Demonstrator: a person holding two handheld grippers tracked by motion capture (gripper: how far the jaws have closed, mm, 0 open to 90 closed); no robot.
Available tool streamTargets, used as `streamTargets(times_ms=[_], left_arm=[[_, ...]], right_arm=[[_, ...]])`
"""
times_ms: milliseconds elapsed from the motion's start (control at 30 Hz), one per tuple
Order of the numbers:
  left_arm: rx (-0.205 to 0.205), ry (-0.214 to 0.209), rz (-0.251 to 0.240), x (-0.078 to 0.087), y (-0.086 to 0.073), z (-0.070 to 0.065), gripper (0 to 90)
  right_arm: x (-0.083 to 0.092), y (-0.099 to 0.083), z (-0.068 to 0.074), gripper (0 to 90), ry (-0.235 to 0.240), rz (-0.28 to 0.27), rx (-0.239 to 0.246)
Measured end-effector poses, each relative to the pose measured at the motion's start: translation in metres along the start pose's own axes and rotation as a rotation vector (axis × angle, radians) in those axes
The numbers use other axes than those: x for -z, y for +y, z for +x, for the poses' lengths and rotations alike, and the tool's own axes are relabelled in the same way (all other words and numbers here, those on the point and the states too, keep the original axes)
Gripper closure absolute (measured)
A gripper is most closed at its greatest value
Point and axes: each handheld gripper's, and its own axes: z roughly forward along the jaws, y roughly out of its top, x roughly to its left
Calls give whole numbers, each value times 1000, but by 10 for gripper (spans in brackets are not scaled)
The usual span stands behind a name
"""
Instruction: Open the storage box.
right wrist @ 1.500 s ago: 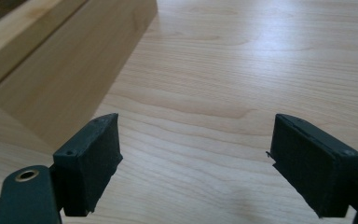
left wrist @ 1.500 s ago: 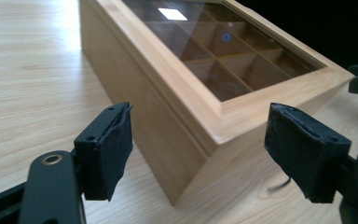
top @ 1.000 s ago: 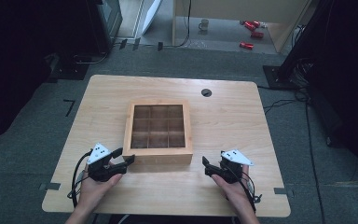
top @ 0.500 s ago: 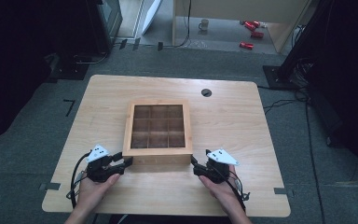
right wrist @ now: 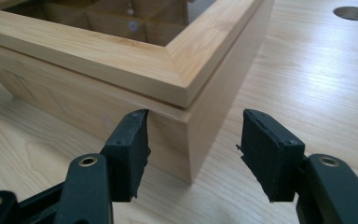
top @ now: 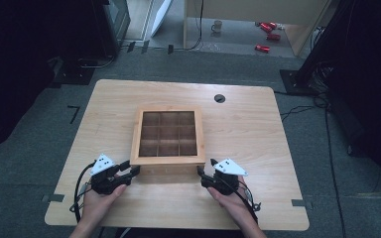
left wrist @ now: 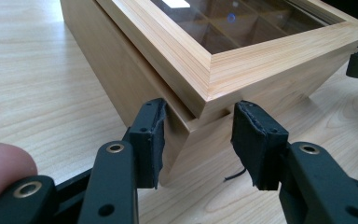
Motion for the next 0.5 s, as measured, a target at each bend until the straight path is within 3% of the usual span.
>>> streamTargets(times_ms=[167, 500], left_arm=[[9, -1, -11, 1, 0, 1, 541], [27, 4, -68, 6, 2, 2, 517]], right_arm=[[3, 4, 1, 467, 11, -47, -2], [-2, 15, 3, 476, 38, -50, 13]])
